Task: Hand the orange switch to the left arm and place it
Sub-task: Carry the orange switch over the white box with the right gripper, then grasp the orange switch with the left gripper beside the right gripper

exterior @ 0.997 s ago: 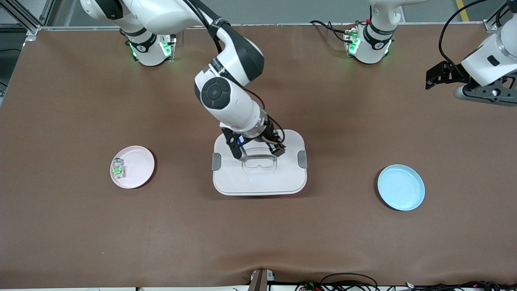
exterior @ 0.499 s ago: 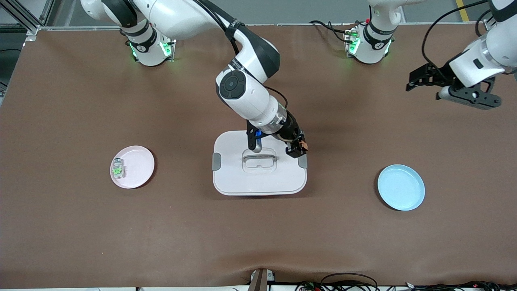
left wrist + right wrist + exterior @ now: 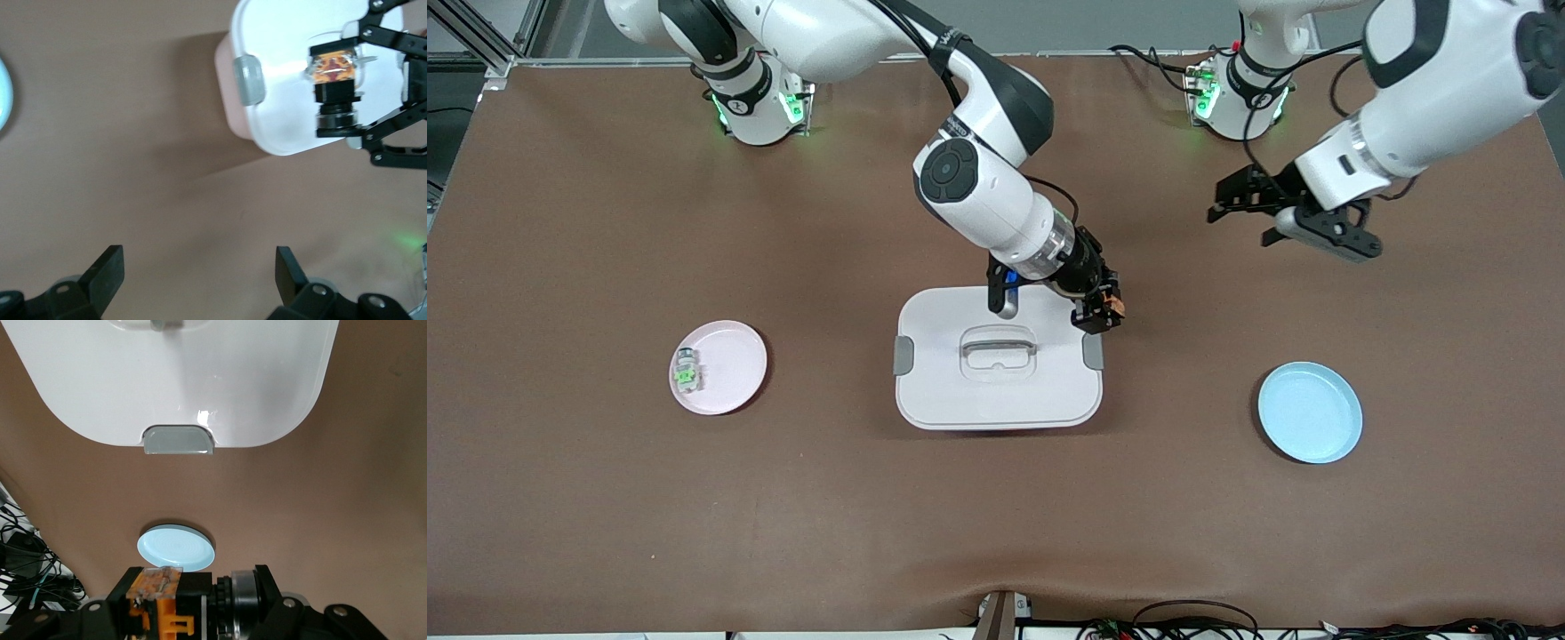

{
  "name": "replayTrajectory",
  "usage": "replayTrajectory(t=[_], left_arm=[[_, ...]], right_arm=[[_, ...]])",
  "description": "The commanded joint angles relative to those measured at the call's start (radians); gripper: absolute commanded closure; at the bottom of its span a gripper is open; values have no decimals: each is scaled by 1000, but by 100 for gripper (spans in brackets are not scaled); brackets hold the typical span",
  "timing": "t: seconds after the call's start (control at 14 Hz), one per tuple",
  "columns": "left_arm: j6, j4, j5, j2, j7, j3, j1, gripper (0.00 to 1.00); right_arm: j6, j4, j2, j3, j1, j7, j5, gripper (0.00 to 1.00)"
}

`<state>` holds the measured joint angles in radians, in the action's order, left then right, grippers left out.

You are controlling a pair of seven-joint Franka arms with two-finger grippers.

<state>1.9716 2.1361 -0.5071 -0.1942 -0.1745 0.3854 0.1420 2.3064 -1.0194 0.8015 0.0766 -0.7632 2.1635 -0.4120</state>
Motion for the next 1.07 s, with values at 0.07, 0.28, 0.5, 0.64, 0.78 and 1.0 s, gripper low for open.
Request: replayTrajectory(t=[0.07,0.28,0.5,0.64,0.78,1.0], left_arm=[[113,97,-154,-50,0,73,11,0],[189,102,-250,-44,-23,84,8,0],[283,96,-350,-1,-60,130,8,0],[282,102,-375,2,-138,130,21,0],[282,102,-387,6,-148,130,28,0],[268,120,-387,-2,-151,127,31,0]], right_arm=[[5,48,25,8,-2,32,-16,100],[4,61,27,17,-16,-5,-14,100],[-8,52,30,14,-60,6,-16,100],[-2,48,34,12,-88,33,-13,100],[4,48,39,12,-96,42,-14,100],[4,58,39,15,-100,64,-16,100]])
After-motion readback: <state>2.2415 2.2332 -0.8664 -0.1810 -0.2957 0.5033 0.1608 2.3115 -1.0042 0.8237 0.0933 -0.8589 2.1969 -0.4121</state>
